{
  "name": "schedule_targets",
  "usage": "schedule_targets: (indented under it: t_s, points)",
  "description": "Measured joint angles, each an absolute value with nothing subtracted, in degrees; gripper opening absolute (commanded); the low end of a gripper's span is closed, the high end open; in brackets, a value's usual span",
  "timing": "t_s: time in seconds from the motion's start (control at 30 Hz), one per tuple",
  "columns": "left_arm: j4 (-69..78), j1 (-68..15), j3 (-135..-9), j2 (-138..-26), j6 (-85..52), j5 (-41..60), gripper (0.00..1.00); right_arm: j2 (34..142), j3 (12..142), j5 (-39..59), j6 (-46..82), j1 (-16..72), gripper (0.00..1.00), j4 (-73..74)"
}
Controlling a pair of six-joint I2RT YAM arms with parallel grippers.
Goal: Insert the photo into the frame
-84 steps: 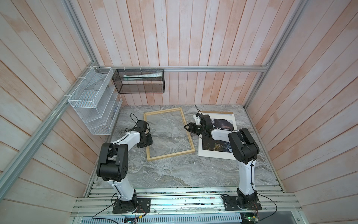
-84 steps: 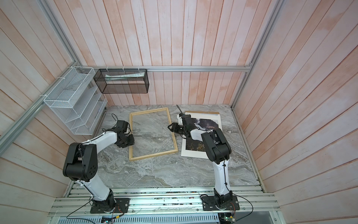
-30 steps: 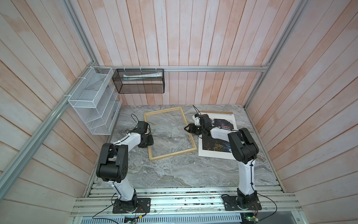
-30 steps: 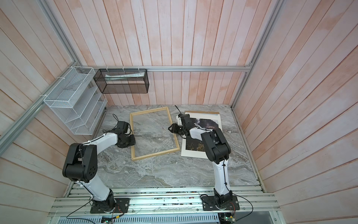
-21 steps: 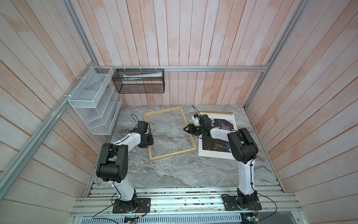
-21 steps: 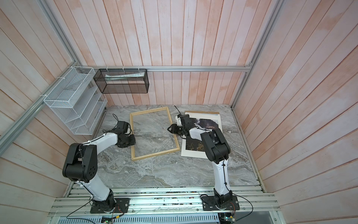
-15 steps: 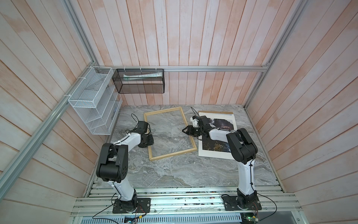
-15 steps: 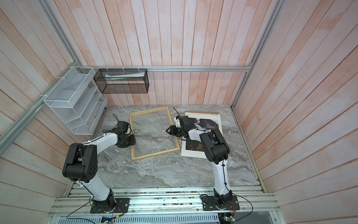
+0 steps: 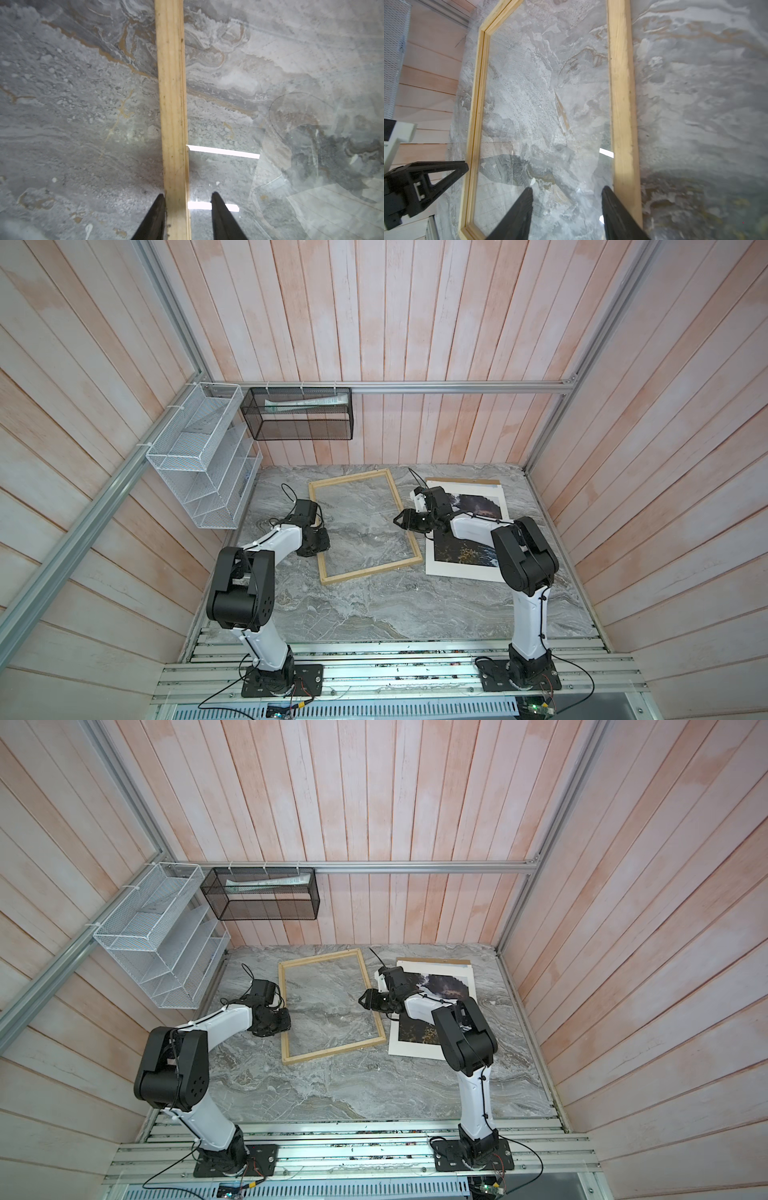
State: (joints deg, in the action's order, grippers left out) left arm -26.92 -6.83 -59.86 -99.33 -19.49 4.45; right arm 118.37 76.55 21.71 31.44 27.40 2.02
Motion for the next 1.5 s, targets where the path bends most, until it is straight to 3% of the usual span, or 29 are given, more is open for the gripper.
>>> schedule_targets:
  t_s: [0.43,1.5]
  points:
    - [-26.85,-6.83,-59.86,-99.33,-19.49,4.47,0.39,118.17,80.25,17.87,26.00,27.40,0.57,-7.44]
    - [-26.33,-7.01,-59.59,-99.33,-19.51,4.23,0.39,113.14,74.78,17.82,24.34,28.49,0.55,-7.84]
